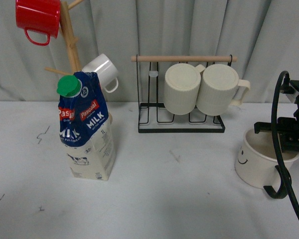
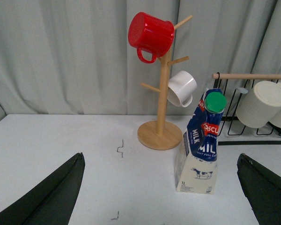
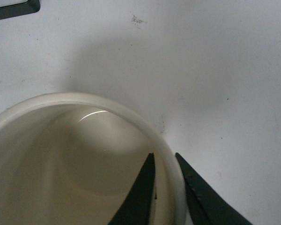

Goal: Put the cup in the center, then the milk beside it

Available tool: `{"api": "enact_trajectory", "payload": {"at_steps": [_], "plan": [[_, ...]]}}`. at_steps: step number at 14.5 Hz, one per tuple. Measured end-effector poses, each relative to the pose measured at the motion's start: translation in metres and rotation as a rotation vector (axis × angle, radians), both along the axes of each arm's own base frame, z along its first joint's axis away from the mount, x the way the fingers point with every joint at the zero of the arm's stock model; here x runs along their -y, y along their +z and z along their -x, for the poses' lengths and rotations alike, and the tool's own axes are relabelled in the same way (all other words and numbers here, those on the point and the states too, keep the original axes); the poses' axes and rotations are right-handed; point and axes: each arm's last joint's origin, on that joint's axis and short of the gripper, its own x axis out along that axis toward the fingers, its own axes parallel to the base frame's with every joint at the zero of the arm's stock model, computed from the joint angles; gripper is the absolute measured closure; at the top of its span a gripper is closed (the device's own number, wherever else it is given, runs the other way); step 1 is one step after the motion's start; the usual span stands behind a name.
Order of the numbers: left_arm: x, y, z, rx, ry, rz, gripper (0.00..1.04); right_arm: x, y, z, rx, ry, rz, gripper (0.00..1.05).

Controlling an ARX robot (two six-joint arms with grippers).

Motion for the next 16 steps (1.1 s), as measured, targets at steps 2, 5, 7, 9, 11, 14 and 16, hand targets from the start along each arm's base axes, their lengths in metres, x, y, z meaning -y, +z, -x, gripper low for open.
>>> {"api": "enact_trajectory", "payload": {"at_steps": [2, 5, 7, 9, 11, 14, 16], "plan": [[0.0, 0.0, 0.0, 0.0, 0.0, 0.0, 0.07, -0.003, 0.007, 0.004, 0.025, 0.005, -0.034, 1.02], [0.0, 0.0, 0.0, 0.0, 0.0, 0.0, 0.07, -0.021, 0.028, 0.028, 0.06, 0.056, -0.068, 1.02], [0.0, 0.0, 0.0, 0.0, 0.0, 0.0, 0.07, -0.043, 0.042, 0.036, 0.115, 0.097, -0.104, 1.02], [0.0, 0.0, 0.0, 0.0, 0.0, 0.0, 0.07, -0.057, 0.041, 0.039, 0.116, 0.109, -0.13, 1.02], [0.0, 0.0, 0.0, 0.0, 0.0, 0.0, 0.07, -0.066, 0.036, 0.039, 0.114, 0.107, -0.149, 1.02], [0.0, 0.0, 0.0, 0.0, 0.0, 0.0, 0.07, -0.074, 0.02, 0.038, 0.077, 0.079, -0.161, 1.02], [0.0, 0.0, 0.0, 0.0, 0.0, 0.0, 0.07, -0.077, 0.013, 0.035, 0.076, 0.041, -0.178, 1.02]]}}
